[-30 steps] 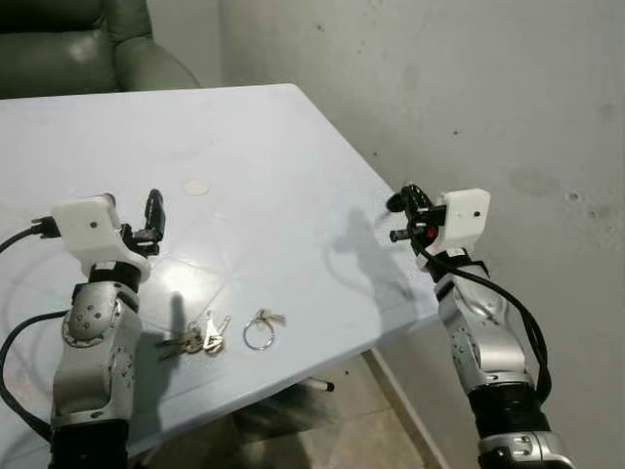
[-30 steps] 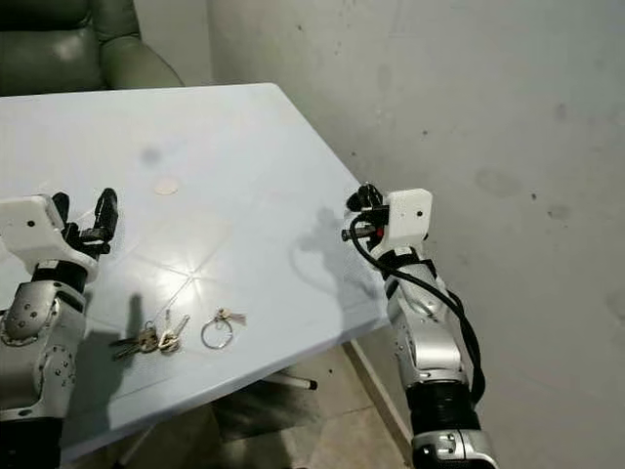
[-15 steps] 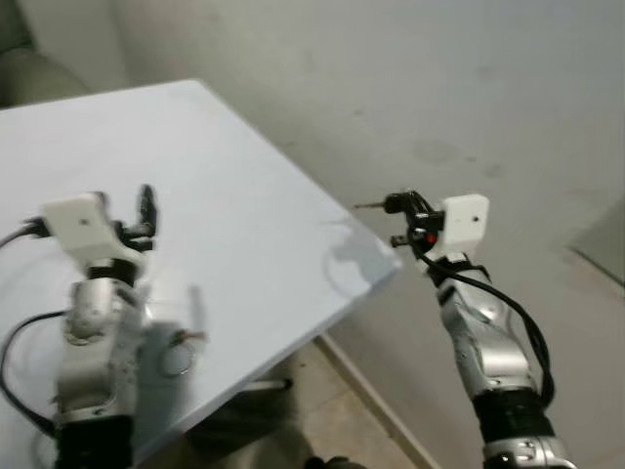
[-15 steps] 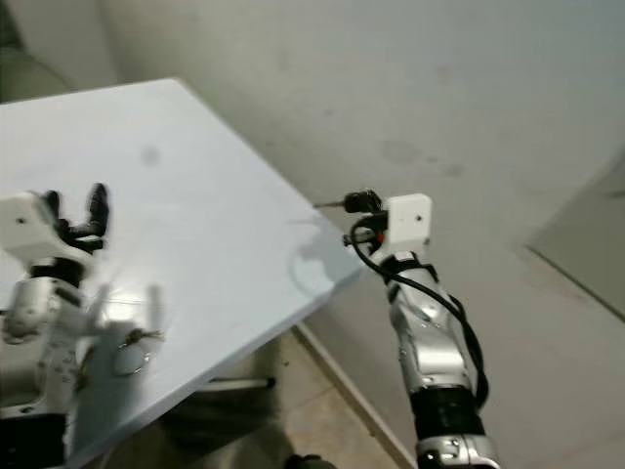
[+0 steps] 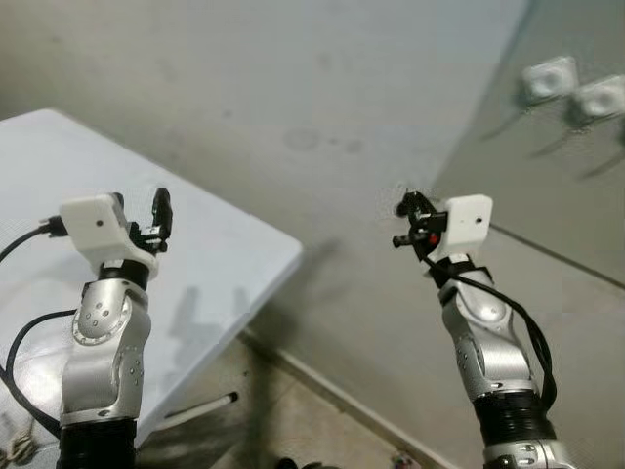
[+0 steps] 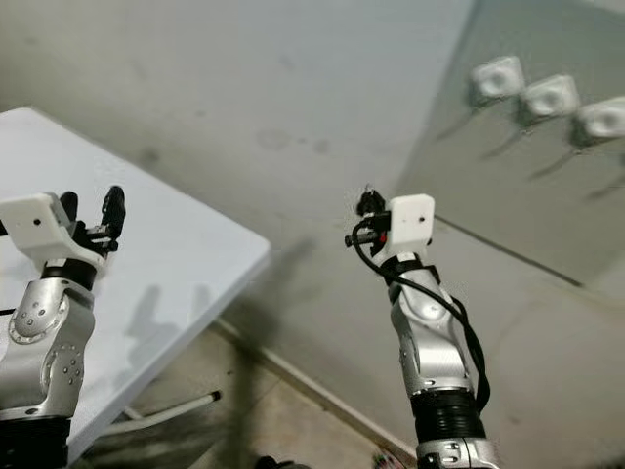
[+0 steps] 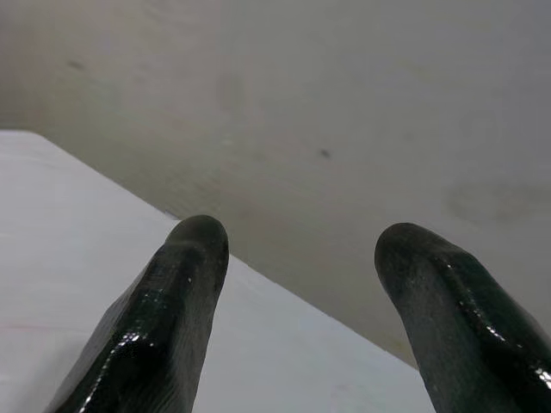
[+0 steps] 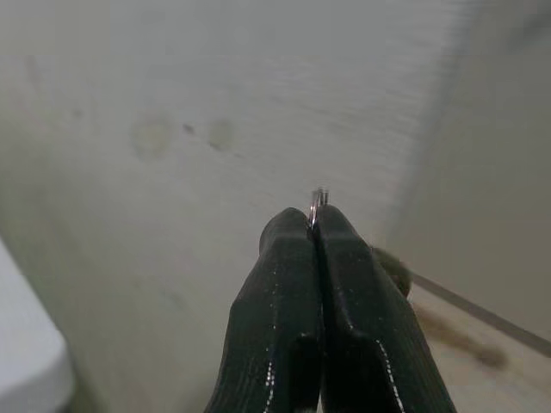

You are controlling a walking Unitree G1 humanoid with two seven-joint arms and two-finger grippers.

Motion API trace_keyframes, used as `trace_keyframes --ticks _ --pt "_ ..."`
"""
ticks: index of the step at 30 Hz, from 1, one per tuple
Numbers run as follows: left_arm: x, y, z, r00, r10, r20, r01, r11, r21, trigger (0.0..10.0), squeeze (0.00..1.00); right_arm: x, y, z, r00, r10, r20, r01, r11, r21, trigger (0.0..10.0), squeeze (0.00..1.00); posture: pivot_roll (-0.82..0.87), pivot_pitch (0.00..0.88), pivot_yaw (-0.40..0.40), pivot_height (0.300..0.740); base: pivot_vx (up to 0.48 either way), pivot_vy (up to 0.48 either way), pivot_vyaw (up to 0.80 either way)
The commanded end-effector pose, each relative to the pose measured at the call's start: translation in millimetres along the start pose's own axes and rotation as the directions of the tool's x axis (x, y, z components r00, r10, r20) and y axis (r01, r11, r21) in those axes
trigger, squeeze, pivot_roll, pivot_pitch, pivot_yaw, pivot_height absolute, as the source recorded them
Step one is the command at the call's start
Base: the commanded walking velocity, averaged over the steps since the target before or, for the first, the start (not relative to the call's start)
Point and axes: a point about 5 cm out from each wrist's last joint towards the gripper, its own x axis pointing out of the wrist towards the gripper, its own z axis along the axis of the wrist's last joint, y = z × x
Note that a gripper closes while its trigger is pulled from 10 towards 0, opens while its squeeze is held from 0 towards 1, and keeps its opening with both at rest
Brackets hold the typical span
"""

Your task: Hang keys on a hook

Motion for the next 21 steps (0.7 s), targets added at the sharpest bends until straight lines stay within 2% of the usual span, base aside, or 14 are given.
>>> trace_keyframes --ticks 1,15,21 --pt "0.3 -2.4 0.1 1.000 -0.012 -0.008 0.012 1.000 0.000 10.0 0.00 0.4 -2.0 2.9 1.000 0.002 0.004 -0.002 1.000 -0.009 10.0 0.00 -0.16 0.044 -0.094 0.740 0.000 0.000 -0.76" --pt "-0.1 -5.1 -0.7 1.000 -0.022 -0.017 0.022 1.000 -0.004 10.0 0.00 1.4 -1.1 3.0 1.000 0.017 -0.001 -0.017 1.000 -0.003 10.0 0.00 -0.16 0.042 -0.100 0.740 0.000 0.000 -0.75" --pt "1.0 -7.2 0.6 1.000 -0.028 -0.014 0.028 1.000 -0.013 10.0 0.00 2.0 1.9 2.3 0.999 0.034 -0.013 -0.034 0.999 0.000 10.0 0.00 -0.16 0.040 -0.102 0.740 0.000 0.000 0.00"
